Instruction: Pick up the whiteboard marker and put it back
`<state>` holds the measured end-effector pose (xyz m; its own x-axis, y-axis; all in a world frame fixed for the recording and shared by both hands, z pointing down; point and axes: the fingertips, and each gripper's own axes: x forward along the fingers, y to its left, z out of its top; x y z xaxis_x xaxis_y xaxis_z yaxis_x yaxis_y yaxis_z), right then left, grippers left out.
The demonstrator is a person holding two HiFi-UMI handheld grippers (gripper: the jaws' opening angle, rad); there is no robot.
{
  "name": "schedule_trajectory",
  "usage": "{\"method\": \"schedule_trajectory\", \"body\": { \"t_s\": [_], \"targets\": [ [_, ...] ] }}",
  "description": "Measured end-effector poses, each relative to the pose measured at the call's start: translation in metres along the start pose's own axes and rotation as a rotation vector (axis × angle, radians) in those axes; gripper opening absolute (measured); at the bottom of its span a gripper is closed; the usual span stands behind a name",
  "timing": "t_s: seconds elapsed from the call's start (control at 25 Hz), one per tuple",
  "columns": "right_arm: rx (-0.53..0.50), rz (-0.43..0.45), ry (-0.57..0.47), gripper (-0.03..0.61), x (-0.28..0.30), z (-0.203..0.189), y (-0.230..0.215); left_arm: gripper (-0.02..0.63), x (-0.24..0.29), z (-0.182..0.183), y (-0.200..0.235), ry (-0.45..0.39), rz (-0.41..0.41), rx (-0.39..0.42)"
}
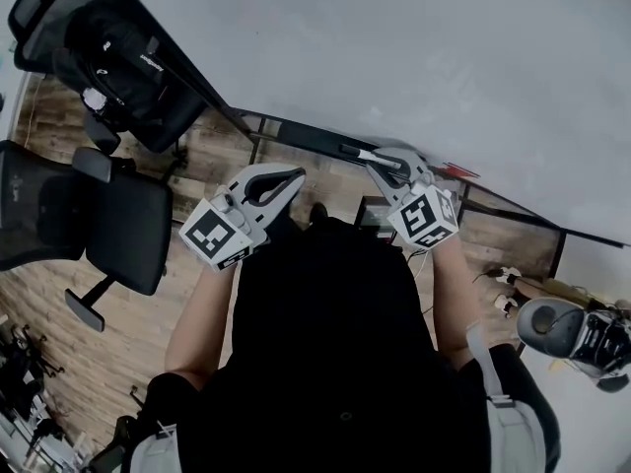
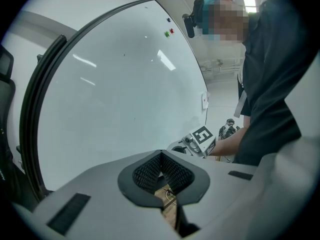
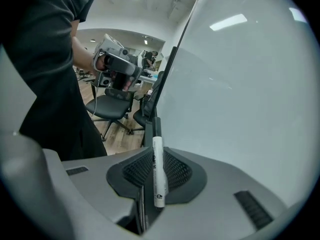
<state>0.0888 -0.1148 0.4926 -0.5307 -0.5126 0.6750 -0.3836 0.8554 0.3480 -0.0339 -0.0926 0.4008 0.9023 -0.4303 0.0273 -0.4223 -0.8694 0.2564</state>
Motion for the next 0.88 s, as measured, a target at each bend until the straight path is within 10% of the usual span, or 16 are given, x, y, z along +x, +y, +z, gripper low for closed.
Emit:
{"method": "schedule_trajectory", "body": {
  "t_s": [0.88],
  "targets": [
    [0.056,0.029,0.048,0.072,0.045,-0.041,0.016,0.012,-0.010,-0.019,-0.019,0.027,0.020,-0.004]
  ]
}}
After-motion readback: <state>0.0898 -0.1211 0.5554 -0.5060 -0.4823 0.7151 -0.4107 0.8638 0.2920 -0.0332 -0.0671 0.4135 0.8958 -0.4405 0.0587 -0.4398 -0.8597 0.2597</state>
